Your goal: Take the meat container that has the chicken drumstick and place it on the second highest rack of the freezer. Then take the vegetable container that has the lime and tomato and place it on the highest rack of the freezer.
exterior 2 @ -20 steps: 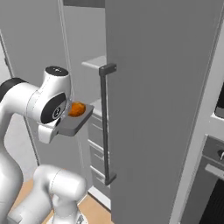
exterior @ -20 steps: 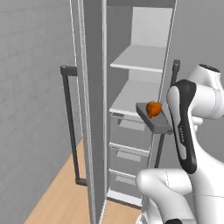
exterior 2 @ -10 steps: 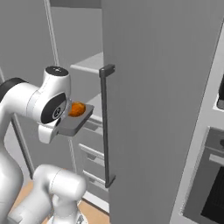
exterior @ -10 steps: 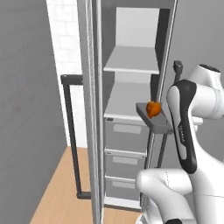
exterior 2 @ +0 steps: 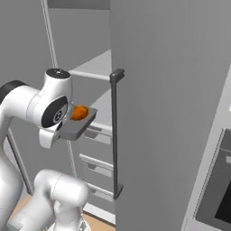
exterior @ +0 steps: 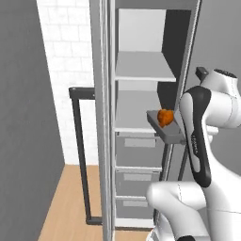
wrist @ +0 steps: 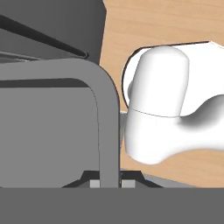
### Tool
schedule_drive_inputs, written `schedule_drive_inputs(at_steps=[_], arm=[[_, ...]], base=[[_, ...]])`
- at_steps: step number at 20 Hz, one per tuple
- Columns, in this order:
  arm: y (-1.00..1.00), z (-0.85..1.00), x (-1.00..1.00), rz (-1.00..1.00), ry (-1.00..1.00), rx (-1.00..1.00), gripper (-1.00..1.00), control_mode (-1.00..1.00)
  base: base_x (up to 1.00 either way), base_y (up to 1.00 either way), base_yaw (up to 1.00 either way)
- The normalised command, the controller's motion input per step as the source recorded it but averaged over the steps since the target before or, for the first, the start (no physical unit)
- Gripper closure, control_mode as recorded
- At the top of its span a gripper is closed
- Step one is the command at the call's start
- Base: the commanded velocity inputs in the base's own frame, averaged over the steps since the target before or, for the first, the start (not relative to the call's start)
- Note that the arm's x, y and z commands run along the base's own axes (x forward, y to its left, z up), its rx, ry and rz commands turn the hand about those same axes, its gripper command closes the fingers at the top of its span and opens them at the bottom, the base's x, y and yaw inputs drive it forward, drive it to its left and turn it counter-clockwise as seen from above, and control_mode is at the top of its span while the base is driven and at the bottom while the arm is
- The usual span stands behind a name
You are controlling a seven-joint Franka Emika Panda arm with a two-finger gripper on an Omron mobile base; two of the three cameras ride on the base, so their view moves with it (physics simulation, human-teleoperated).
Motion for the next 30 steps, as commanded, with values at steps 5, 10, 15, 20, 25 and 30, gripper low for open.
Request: schedule_drive_inputs(at_steps=[5, 10, 15, 20, 25, 30], arm=[[0.00, 0.00, 0.00, 0.00, 0.00, 0.00, 1.00, 1.00], [0.00, 0.00, 0.00, 0.00, 0.00, 0.00, 1.00, 1.00], [0.00, 0.00, 0.00, 0.00, 0.00, 0.00, 1.00, 1.00], [0.00, 0.00, 0.00, 0.00, 0.00, 0.00, 1.00, 1.00], [0.00, 0.00, 0.00, 0.00, 0.00, 0.00, 1.00, 1.00], [0.00, 0.00, 0.00, 0.00, 0.00, 0.00, 1.00, 1.00]], base=[[0.53, 0.07, -0.11], [0.41, 0.24, -0.14], [0.27, 0.44, -0.17], [0.22, 0.29, -0.15], [0.19, 0.18, -0.12], [0.00, 0.00, 0.00]])
